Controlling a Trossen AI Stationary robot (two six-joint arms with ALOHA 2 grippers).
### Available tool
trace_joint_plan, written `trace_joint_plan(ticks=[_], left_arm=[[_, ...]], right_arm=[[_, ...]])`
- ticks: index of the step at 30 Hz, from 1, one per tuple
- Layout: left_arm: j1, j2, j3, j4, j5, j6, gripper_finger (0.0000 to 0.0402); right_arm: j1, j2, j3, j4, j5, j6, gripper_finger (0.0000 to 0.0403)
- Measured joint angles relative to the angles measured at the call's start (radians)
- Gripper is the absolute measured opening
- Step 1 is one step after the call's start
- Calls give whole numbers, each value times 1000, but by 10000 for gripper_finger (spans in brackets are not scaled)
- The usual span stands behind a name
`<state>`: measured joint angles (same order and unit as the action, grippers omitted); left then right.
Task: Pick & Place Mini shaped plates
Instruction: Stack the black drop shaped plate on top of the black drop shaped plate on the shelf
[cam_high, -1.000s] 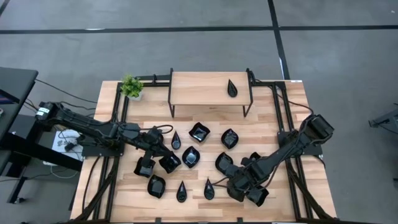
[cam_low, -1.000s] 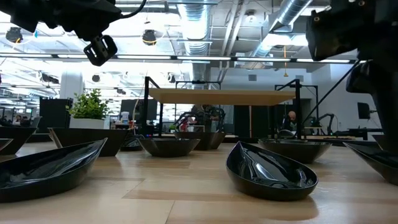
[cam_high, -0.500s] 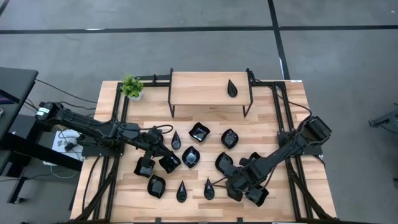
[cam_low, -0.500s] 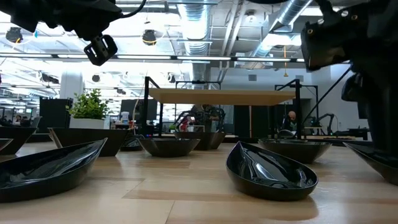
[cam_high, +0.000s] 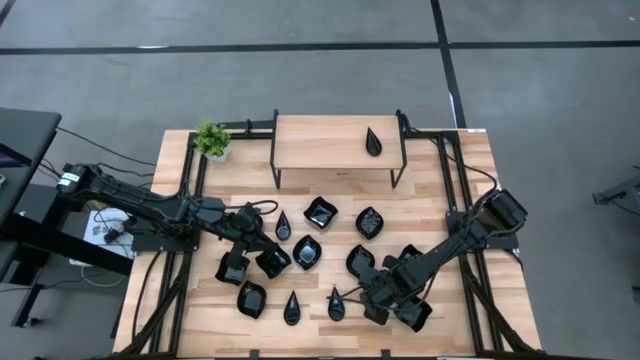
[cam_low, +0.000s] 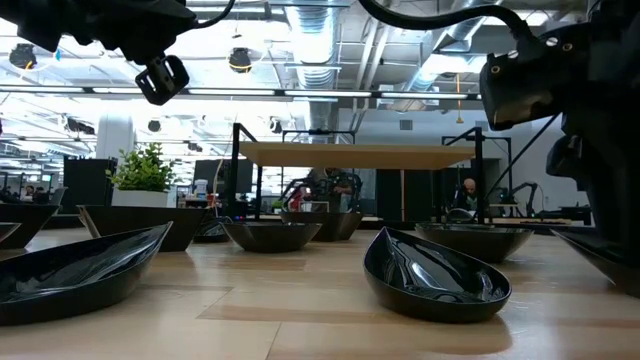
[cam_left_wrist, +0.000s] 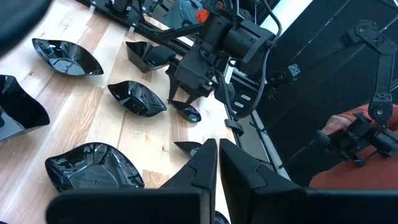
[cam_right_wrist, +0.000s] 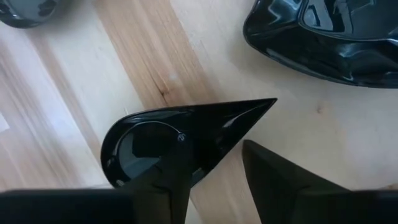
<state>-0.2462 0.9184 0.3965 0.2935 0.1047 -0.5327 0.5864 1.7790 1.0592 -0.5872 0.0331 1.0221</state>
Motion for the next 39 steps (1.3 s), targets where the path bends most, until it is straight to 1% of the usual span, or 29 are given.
trace_joint_plan(ticks=[8, 23, 33, 39], left_arm=[[0, 0, 0, 0, 0, 0, 19], [0, 0, 0, 0, 0, 0, 19], [0, 0, 0, 0, 0, 0, 19], [0, 0, 0, 0, 0, 0, 19]], right_arm=[[-7, 0, -1, -4, -8, -1, 117], [-7, 0, 11, -16, -10, -3, 116], [-7, 1, 11, -14, -33, 0, 98], [-7, 1, 13, -13, -39, 8, 97]])
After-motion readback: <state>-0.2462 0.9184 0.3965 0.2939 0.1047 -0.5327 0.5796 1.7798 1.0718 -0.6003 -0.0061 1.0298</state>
